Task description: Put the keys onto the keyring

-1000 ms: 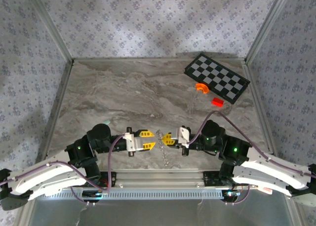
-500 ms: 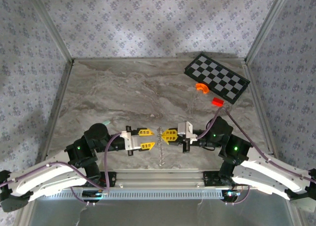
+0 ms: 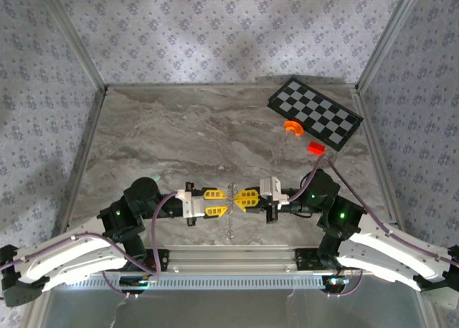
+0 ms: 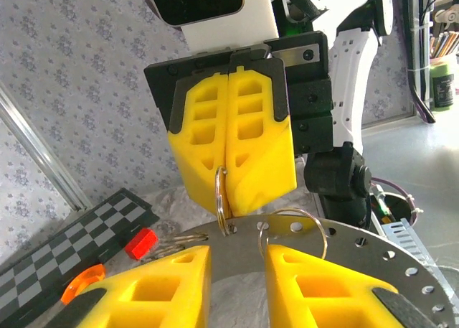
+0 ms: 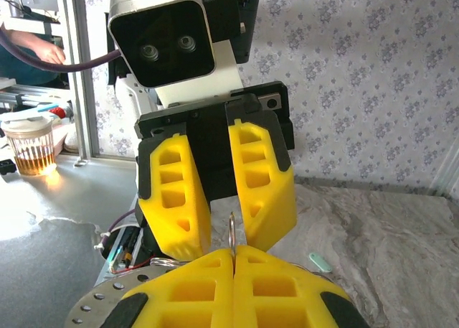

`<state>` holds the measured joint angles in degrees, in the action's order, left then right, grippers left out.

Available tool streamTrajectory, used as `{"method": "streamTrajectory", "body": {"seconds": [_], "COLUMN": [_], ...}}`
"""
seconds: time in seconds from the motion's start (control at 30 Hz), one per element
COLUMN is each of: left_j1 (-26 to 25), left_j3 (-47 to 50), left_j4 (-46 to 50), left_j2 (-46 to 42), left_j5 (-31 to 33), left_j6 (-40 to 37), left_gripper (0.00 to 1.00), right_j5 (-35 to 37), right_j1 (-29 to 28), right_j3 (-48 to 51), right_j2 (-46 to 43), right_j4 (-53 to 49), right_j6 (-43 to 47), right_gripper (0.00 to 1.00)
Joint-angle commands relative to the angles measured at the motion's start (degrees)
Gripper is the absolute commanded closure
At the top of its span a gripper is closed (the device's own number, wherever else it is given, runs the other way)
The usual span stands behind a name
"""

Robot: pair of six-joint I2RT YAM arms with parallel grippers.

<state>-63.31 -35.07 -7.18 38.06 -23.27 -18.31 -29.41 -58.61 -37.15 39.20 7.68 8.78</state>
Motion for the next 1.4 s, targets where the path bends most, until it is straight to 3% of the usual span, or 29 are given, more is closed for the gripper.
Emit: {"method": "streamTrajectory", "body": {"seconds": [0.0,1.03,1.37], "left_j1": [0.5,0.4,0.5], "left_j3": [-1.7,-4.6,-4.8], "left_j4": [-3.8,-4.6,-3.2], "left_j2": [0.8,3.2,4.1], "left_j5": [-2.3,-3.1,-2.2], "left_j6": [0.4,0.5,-0.1], "left_gripper": [0.75,0.82,0.80], "right_j5": [-1.2,-1.7,-1.7], "right_j1": [0.3,0.1,0.0], "right_j3": [0.7,0.4,0.4], "right_j2": [-1.0,-1.7,-1.6], "right_j4": [3.1,-0.6,0.3], "right_j6": [-0.9,1.1,1.2], "right_gripper": [1.00,1.00,1.00]}}
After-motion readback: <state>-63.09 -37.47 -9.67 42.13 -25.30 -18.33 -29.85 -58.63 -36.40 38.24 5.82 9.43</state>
